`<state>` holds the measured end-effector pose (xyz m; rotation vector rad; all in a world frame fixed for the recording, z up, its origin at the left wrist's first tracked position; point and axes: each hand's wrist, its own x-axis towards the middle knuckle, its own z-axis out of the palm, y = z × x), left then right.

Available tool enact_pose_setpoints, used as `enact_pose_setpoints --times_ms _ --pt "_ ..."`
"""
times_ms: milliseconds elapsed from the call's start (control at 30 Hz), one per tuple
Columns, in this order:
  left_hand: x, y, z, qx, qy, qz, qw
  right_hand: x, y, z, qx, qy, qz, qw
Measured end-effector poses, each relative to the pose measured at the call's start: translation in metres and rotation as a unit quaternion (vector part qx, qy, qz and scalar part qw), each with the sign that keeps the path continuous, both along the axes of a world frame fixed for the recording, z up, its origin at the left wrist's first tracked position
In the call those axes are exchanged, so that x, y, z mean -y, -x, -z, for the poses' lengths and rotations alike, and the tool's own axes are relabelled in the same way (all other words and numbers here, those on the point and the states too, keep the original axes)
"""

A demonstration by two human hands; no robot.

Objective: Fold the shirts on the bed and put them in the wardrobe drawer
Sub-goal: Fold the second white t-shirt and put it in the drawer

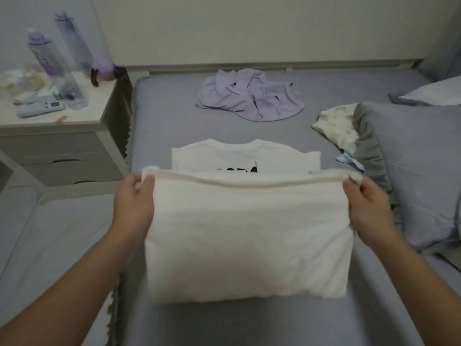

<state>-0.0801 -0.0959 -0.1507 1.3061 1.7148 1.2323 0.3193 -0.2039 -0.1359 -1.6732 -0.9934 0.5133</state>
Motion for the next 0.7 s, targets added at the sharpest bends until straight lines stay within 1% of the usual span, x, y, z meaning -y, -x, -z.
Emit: enact_pose_setpoints --times_ms 100,167,200,267,300,333,367,433,467,533,600,700 --pt "-0.094 -0.019 -0.007 -0.022 -0.001 -0.004 1.0 -0.089 -0.023 -0.007 -0.025 -0.016 0.015 0.999" --pt "-0.149 -0.033 -0.001 -0.04 0.006 -0.006 0.999 -0.141 -0.034 -0.002 -0.022 0.001 0.036 0.999" --pt "-0.171 -0.038 0.008 -0.042 0.017 -0.009 0.999 -0.162 -0.039 0.006 -0.005 0.023 0.05 0.998" --pt "-0.202 -0.044 0.033 -0.017 0.07 -0.009 0.997 -0.191 -0.048 0.031 0.043 0.084 0.086 0.992" --pt "-0.207 -0.046 0.048 -0.012 0.116 -0.003 0.993 -0.198 -0.05 0.044 0.049 0.123 0.103 0.986" --pt "-0.206 -0.046 0.062 -0.025 0.154 0.006 0.988 -0.202 -0.049 0.056 0.039 0.161 0.118 0.979" --pt "-0.199 -0.045 0.075 -0.049 0.172 0.017 0.984 -0.201 -0.046 0.067 0.033 0.195 0.136 0.971" --pt "-0.174 -0.04 0.091 -0.078 0.141 0.025 0.987 -0.181 -0.036 0.078 0.065 0.225 0.174 0.957" --pt "-0.158 -0.037 0.094 -0.076 0.116 0.014 0.99 -0.164 -0.031 0.081 0.084 0.216 0.18 0.956" --pt "-0.13 -0.03 0.093 -0.045 0.106 -0.024 0.993 -0.118 -0.022 0.081 0.103 0.21 0.176 0.956" --pt "-0.103 -0.022 0.092 -0.024 0.151 -0.001 0.988 -0.068 -0.013 0.078 0.068 0.235 0.153 0.957" --pt "-0.059 -0.013 0.088 -0.033 0.256 0.091 0.962 -0.006 0.005 0.078 -0.034 0.256 0.111 0.96"
